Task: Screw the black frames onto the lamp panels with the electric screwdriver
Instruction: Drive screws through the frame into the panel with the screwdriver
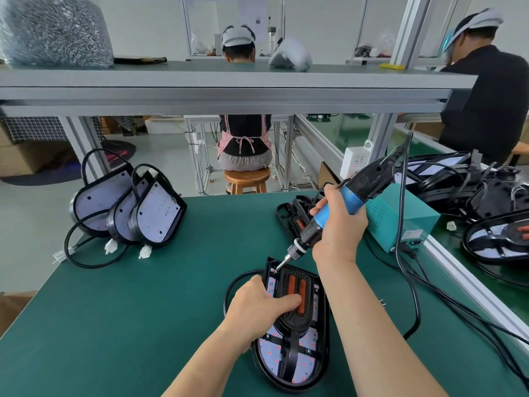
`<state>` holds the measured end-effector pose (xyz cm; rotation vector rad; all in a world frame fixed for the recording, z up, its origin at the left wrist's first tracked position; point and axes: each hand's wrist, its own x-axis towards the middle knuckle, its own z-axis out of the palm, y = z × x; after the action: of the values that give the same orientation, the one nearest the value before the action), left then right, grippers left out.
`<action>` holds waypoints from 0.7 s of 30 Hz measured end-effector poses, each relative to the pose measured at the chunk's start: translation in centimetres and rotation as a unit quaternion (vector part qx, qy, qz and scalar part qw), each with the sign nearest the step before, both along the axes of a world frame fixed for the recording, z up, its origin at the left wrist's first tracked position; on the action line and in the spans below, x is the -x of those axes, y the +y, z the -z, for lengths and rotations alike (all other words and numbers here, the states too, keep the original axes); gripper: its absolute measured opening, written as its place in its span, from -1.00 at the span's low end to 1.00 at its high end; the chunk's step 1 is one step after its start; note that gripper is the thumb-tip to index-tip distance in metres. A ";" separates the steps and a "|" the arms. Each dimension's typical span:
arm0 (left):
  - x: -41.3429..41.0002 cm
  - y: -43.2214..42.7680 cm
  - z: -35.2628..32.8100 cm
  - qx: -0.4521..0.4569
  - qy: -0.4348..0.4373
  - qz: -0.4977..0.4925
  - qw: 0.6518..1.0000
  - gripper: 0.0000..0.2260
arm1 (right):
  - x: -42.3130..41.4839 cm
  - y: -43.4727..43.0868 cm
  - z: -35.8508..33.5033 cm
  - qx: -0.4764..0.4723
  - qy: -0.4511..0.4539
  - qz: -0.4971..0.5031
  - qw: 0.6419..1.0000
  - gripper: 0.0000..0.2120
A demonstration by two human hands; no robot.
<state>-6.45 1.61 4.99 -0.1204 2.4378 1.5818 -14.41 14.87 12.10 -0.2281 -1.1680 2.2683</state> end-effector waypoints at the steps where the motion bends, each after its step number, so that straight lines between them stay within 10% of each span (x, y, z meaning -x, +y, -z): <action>1: 0.0 0.0 0.0 0.001 0.001 0.000 1.000 -0.32 | 0.0 0.0 0.1 0.001 0.001 0.000 1.000 -0.85; 21: -0.1 0.1 0.0 -0.015 0.009 0.003 1.000 -0.37 | -0.7 -1.2 -0.4 -0.069 0.055 -0.048 0.995 -0.85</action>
<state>-6.38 1.68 5.01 -0.0945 2.4238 1.6241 -13.68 13.62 12.47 0.0071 -1.2944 2.2401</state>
